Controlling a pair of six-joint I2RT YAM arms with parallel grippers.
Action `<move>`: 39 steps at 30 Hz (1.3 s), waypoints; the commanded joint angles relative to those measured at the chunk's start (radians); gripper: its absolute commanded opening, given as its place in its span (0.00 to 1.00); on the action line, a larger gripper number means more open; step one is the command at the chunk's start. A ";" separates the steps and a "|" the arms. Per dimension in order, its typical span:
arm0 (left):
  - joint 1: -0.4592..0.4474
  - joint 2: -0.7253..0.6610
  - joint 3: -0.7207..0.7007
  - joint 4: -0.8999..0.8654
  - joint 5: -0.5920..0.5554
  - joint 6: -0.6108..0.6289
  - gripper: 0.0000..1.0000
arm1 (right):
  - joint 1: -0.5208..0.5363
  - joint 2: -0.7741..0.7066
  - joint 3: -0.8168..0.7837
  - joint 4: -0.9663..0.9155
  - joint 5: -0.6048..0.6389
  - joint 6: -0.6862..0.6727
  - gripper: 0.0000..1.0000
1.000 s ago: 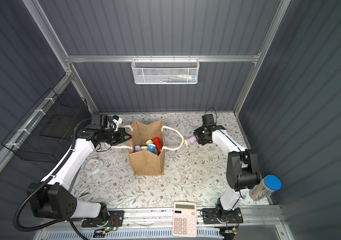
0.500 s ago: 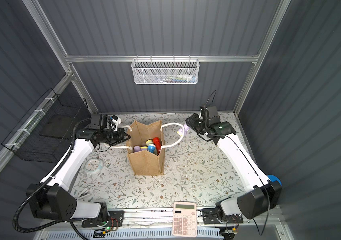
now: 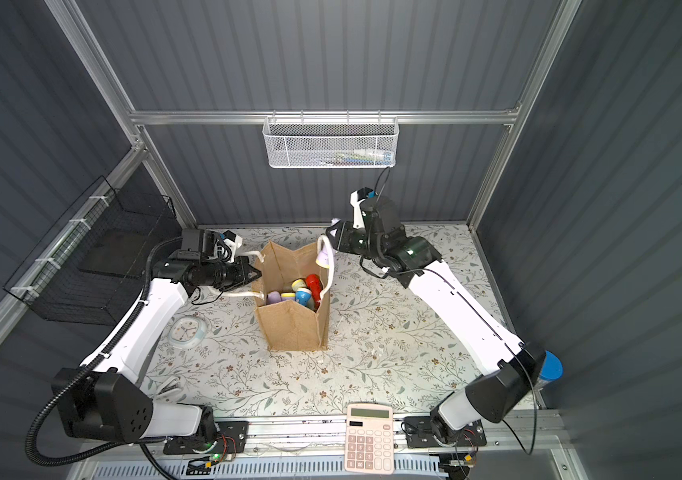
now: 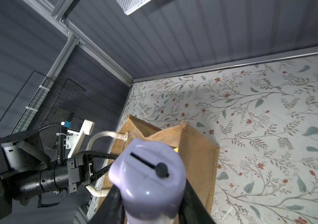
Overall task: Put the flashlights into the tote bags
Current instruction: Place the flashlight in the canvas bag.
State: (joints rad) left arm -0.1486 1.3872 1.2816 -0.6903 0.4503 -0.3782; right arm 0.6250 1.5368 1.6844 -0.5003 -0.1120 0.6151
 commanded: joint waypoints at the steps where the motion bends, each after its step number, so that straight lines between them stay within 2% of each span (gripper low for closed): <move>1: 0.001 -0.039 -0.010 0.002 0.025 -0.011 0.00 | 0.016 0.005 0.047 0.044 0.014 -0.031 0.00; 3: 0.001 -0.042 -0.011 0.003 0.024 -0.010 0.00 | 0.019 -0.014 0.040 0.050 0.055 -0.038 0.00; 5: 0.002 -0.043 -0.010 0.002 0.028 -0.008 0.00 | 0.019 -0.032 0.055 -0.012 0.147 -0.059 0.00; 13: 0.001 -0.035 0.009 0.012 0.045 -0.014 0.00 | 0.019 -0.094 0.086 -0.301 0.637 -0.161 0.00; 16: 0.001 -0.034 0.015 0.017 0.044 -0.018 0.00 | 0.023 -0.130 0.090 -0.292 0.685 -0.191 0.01; 20: 0.000 -0.036 0.025 0.017 0.047 -0.020 0.00 | 0.042 -0.141 0.110 -0.233 0.625 -0.225 0.01; 27: -0.002 -0.045 0.035 0.008 0.044 -0.013 0.00 | 0.197 -0.020 0.258 -0.201 0.836 -0.406 0.02; 29: -0.001 -0.046 0.035 0.007 0.046 -0.011 0.00 | 0.217 0.003 0.278 -0.182 0.784 -0.424 0.03; 35: -0.004 -0.042 0.020 0.026 0.069 -0.022 0.00 | 0.219 0.118 0.282 -0.138 0.321 -0.274 0.05; 39: -0.006 -0.047 0.019 0.028 0.076 -0.019 0.00 | 0.217 0.221 0.287 -0.106 0.158 -0.194 0.05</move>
State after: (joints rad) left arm -0.1497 1.3781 1.2770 -0.6872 0.4862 -0.3897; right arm 0.8413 1.7016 1.9499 -0.6495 0.2455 0.3405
